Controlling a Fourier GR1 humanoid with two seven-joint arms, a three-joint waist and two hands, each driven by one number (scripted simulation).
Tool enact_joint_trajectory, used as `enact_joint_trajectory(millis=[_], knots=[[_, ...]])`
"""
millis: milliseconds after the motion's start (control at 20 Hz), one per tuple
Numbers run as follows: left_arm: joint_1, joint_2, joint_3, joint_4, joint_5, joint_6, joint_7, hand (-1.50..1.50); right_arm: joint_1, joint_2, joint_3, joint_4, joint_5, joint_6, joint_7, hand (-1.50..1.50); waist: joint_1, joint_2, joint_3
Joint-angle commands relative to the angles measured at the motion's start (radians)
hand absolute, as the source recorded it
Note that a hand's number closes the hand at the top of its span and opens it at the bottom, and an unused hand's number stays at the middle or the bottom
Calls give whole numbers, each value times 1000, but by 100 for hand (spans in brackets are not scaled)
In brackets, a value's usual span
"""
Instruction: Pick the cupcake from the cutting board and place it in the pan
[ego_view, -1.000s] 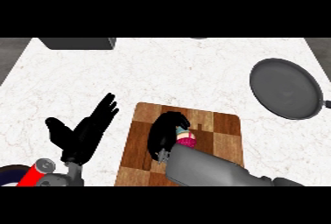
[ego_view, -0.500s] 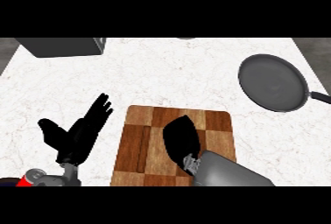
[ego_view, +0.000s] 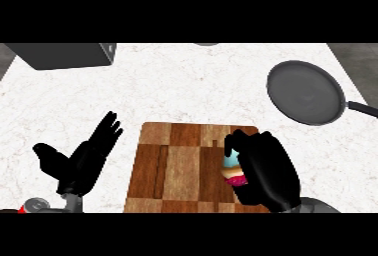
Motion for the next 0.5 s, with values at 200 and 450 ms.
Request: enact_joint_trajectory(millis=[200,450], knots=[[-31,-6,-7,9,9,-26,0,0,303,-90,-240,-257,-216,-311,-153,150,43,21,-1],[-84,-15,-15,-14,-11,1,59,0,439,-160,-438,-233,-476,-354,-365,150,70,21,-2]])
